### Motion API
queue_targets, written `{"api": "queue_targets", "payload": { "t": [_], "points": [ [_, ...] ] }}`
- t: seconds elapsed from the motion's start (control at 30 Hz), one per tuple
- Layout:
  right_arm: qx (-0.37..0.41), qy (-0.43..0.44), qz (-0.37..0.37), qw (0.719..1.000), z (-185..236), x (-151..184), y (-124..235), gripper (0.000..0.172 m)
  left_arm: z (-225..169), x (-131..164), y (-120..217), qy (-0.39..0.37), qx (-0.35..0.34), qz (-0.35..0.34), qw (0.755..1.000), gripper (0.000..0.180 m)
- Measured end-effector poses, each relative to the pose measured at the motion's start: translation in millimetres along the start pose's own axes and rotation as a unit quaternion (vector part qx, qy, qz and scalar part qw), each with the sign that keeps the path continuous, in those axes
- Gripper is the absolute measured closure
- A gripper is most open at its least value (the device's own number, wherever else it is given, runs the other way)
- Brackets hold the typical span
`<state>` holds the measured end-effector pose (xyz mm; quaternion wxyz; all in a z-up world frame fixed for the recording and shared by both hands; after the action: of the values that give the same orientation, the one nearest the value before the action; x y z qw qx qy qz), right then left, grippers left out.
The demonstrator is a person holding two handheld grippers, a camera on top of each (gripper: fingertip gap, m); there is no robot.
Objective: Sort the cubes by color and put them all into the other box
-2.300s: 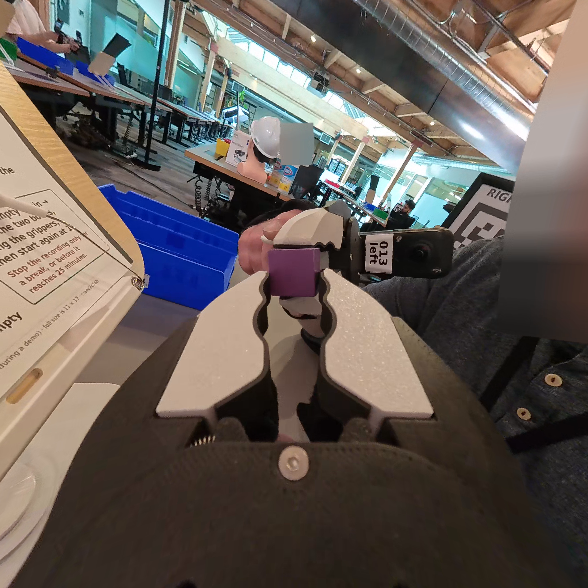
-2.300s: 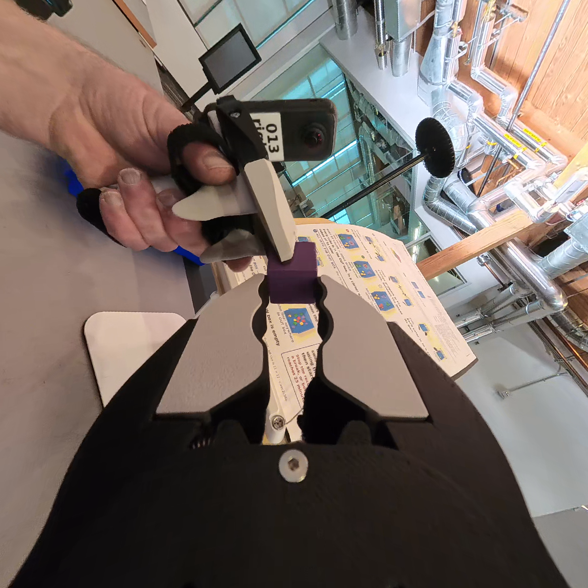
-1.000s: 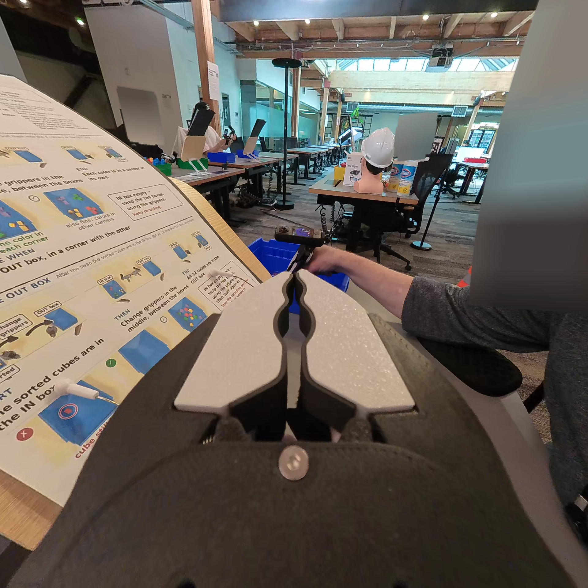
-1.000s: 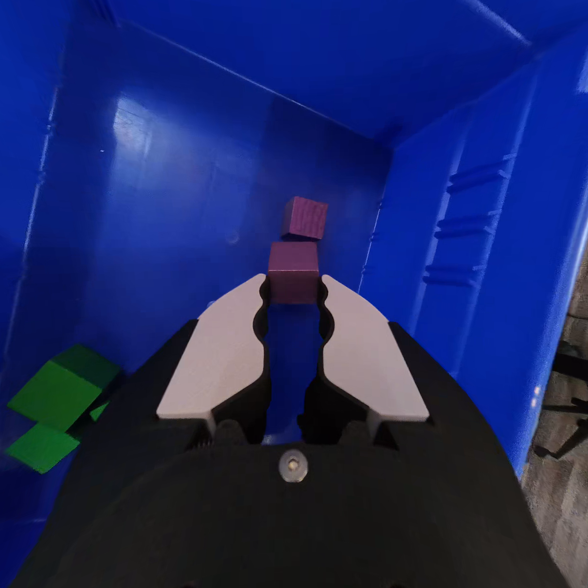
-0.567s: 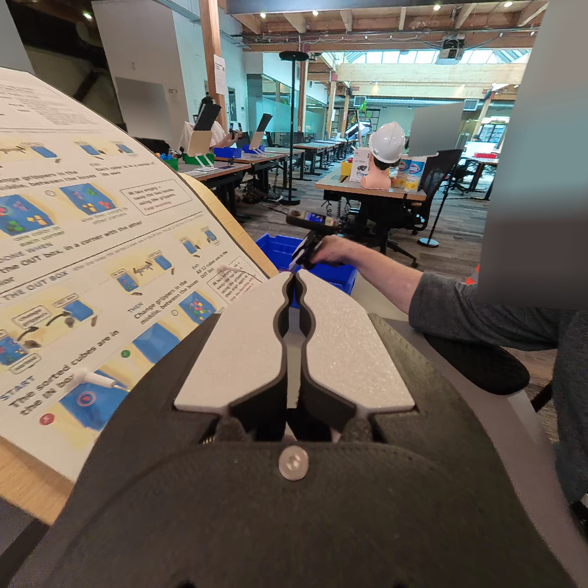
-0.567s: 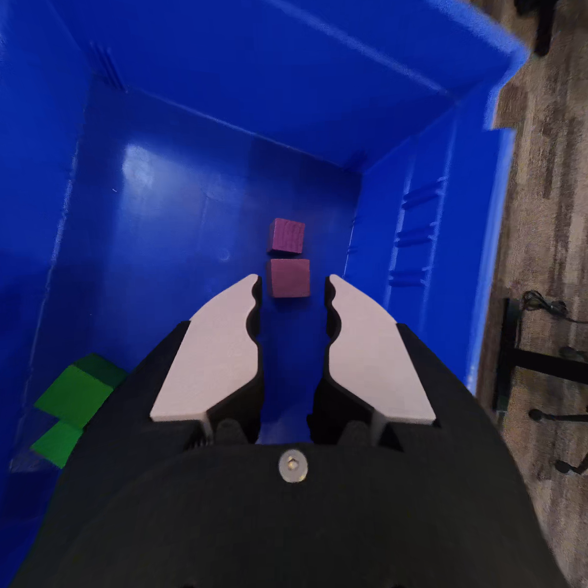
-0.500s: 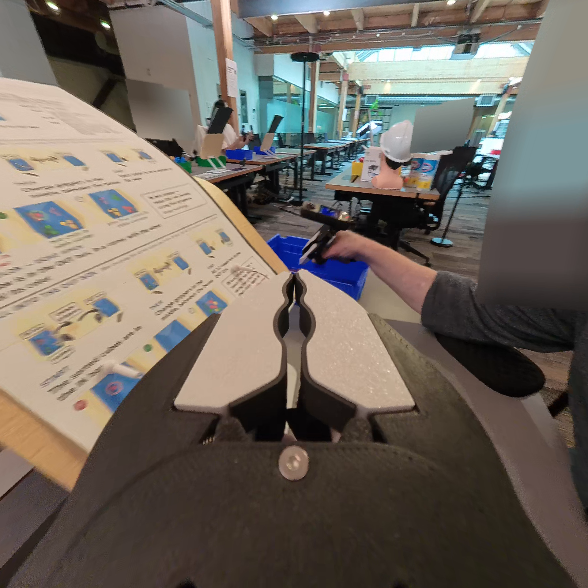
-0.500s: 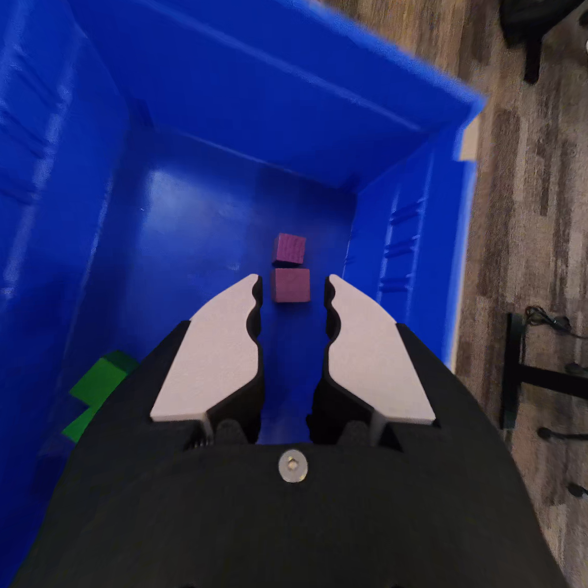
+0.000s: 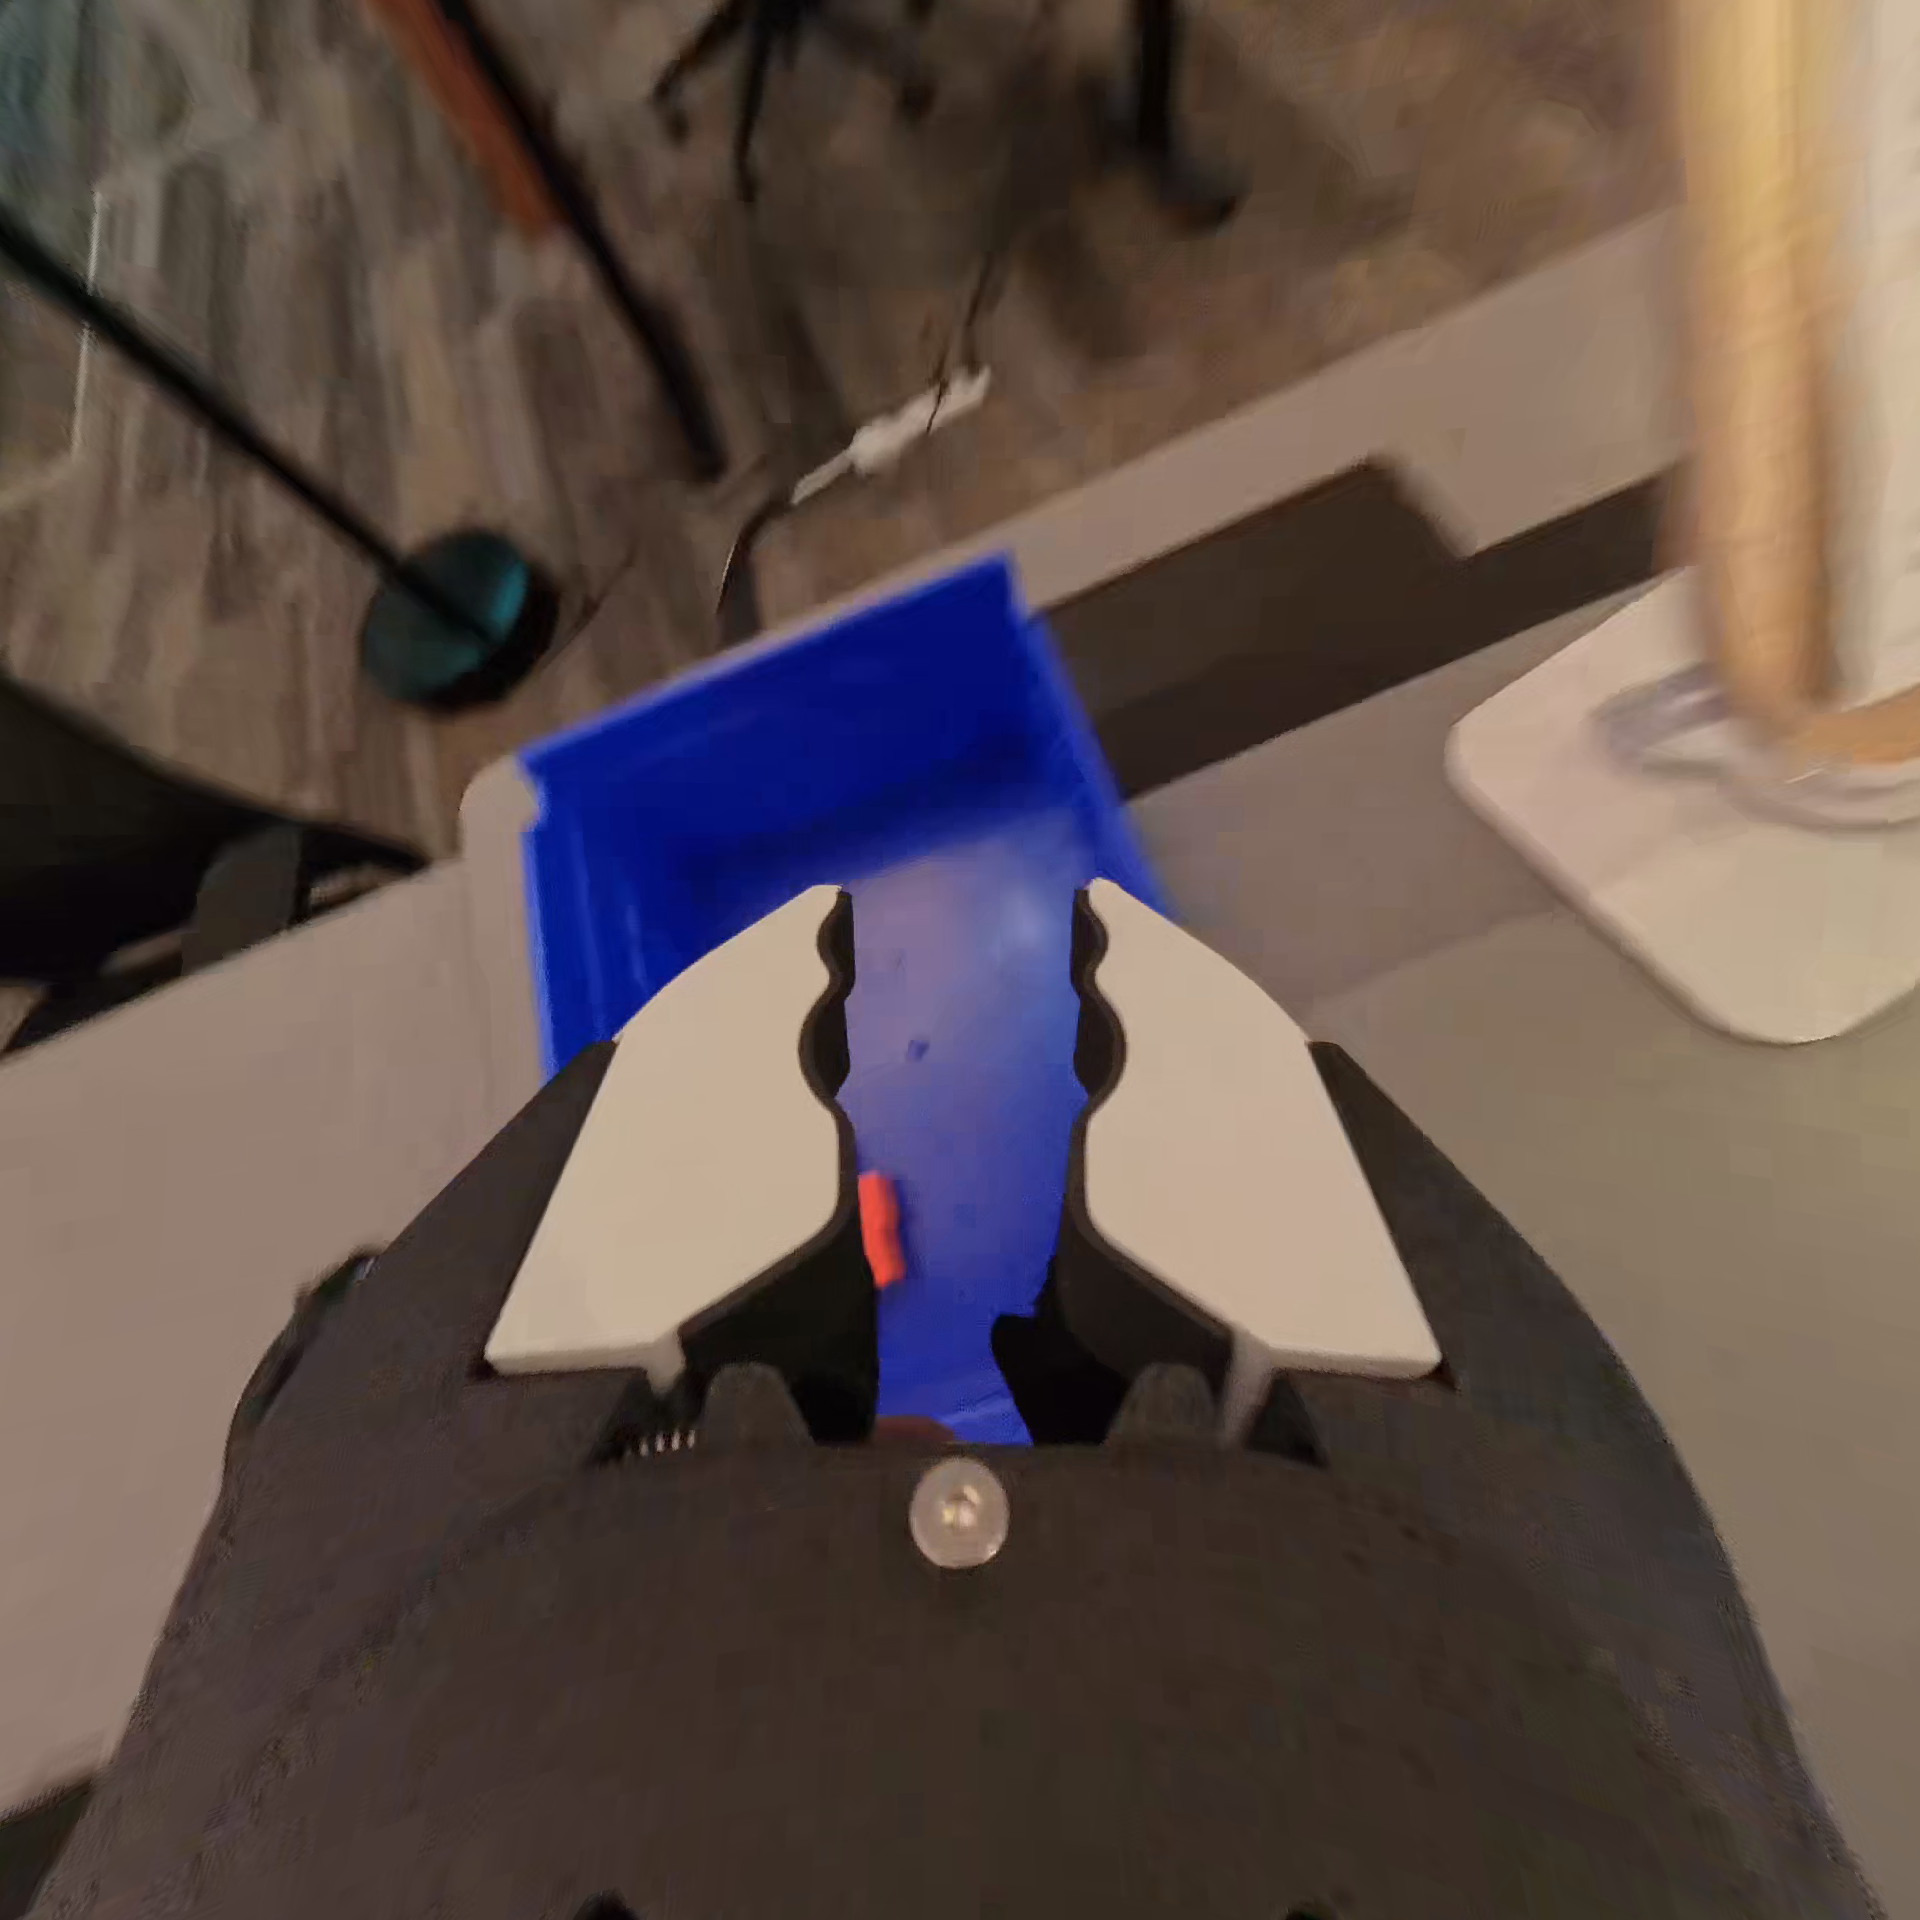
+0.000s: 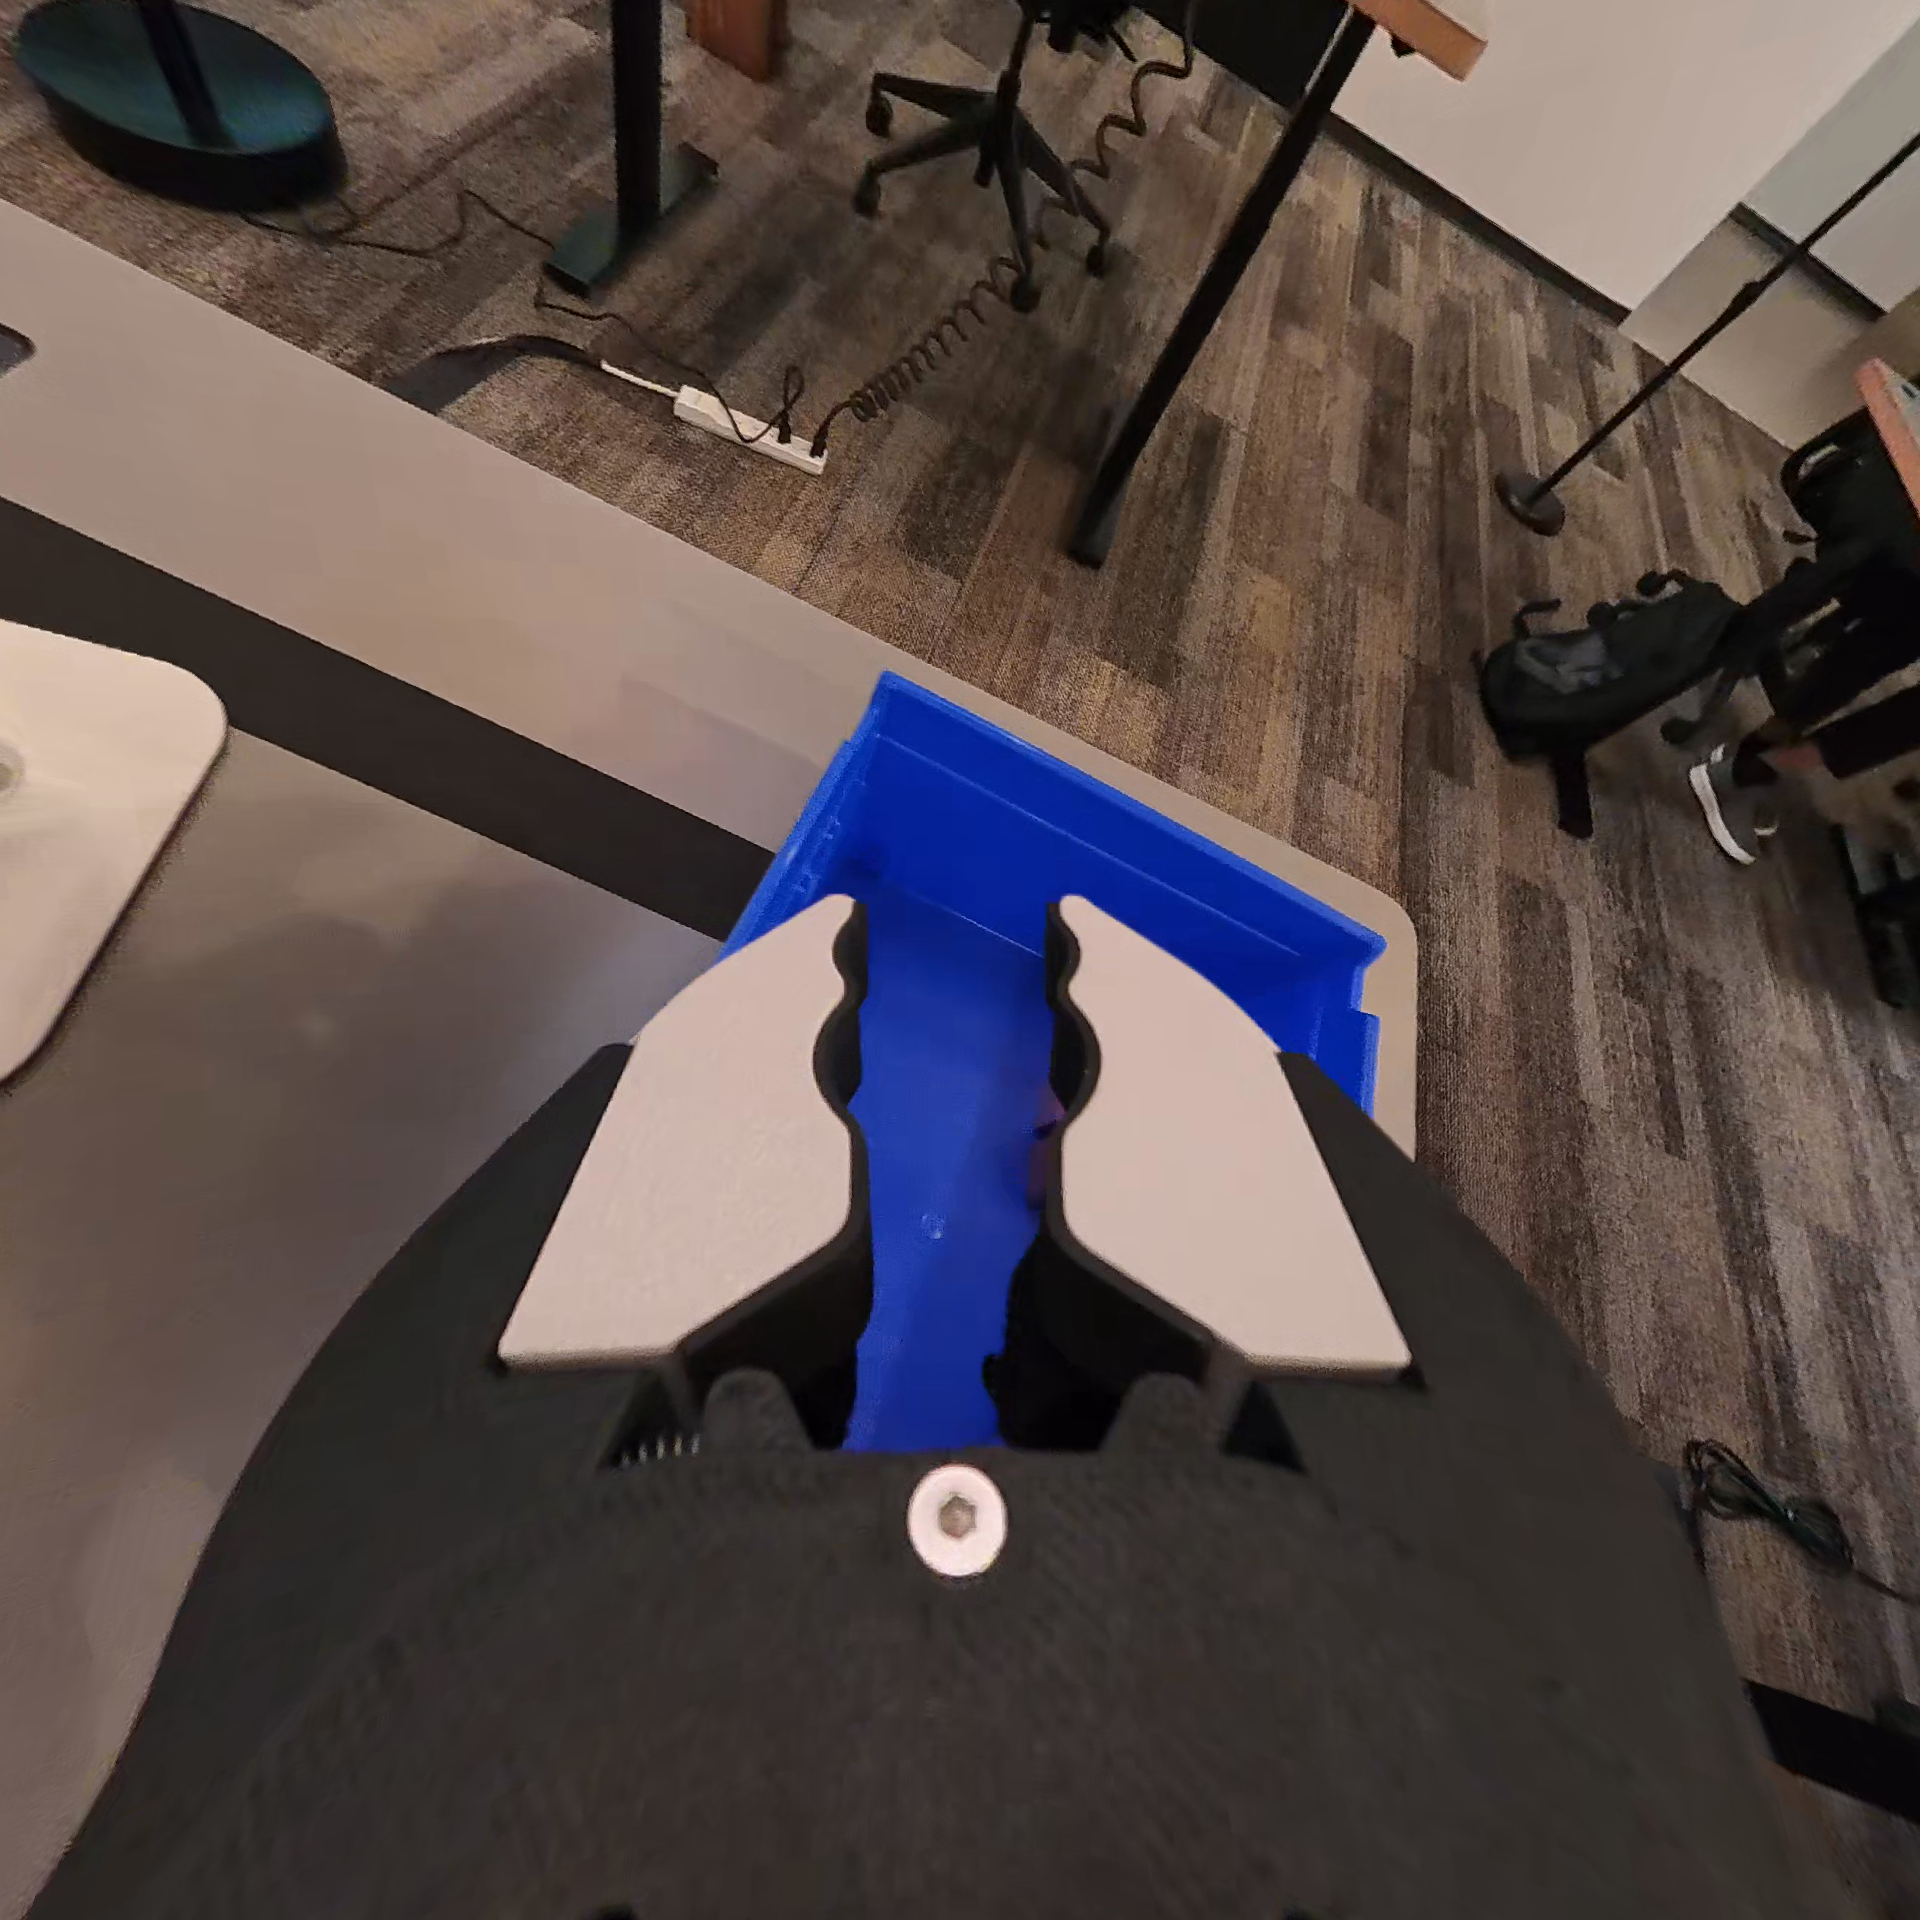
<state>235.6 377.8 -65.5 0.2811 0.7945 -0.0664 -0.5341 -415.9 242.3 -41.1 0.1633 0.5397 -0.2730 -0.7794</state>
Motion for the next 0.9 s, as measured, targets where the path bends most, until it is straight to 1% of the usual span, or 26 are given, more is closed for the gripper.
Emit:
{"api": "queue_targets", "payload": {
  "t": [0.03, 0.13, 0.27, 0.33, 0.43, 0.5, 0.57, 0.63, 0.9],
  "points": [
    [-0.004, 0.001, -0.003, 1.0, 2, -1, 1, 0.139, 9, 14, -9, 0.008, -0.013, 0.039, 0.999, 0.14],
    [-0.012, 0.007, -0.004, 1.0, 8, -3, -1, 0.138, 35, 58, -32, 0.024, -0.033, 0.142, 0.989, 0.14],
    [-0.022, 0.015, 0.0, 1.0, 15, -3, -4, 0.139, 56, 108, -52, 0.073, -0.018, 0.231, 0.97, 0.142],
    [-0.027, 0.018, -0.001, 0.999, 18, -4, -5, 0.138, 59, 126, -60, 0.092, -0.004, 0.263, 0.96, 0.147],
    [-0.037, 0.025, -0.001, 0.999, 24, -5, -6, 0.138, 60, 147, -70, 0.1, -0.001, 0.314, 0.944, 0.141],
    [-0.04, 0.028, -0.003, 0.999, 27, -6, -6, 0.138, 60, 154, -77, 0.102, -0.002, 0.334, 0.937, 0.142],
    [-0.043, 0.03, -0.004, 0.999, 30, -7, -6, 0.138, 59, 158, -82, 0.104, -0.004, 0.341, 0.934, 0.149],
    [-0.047, 0.033, -0.003, 0.998, 32, -7, -7, 0.138, 61, 162, -85, 0.105, -0.011, 0.352, 0.93, 0.149],
    [-0.05, 0.037, -0.01, 0.998, 34, -9, -6, 0.138, 60, 166, -93, 0.094, -0.021, 0.363, 0.927, 0.153]
  ]
}}
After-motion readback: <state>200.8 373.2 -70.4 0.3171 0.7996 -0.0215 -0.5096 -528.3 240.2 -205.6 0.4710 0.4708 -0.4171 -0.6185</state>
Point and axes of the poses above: each gripper's, where its closed fingertips meet, y back along the fingers, x out of its underside, z = x × y across the jaws, the point moved 6 cm from there along y, back along the fingers, and after that the axes turned 4 degrees about -y, right-handed, at the moved point
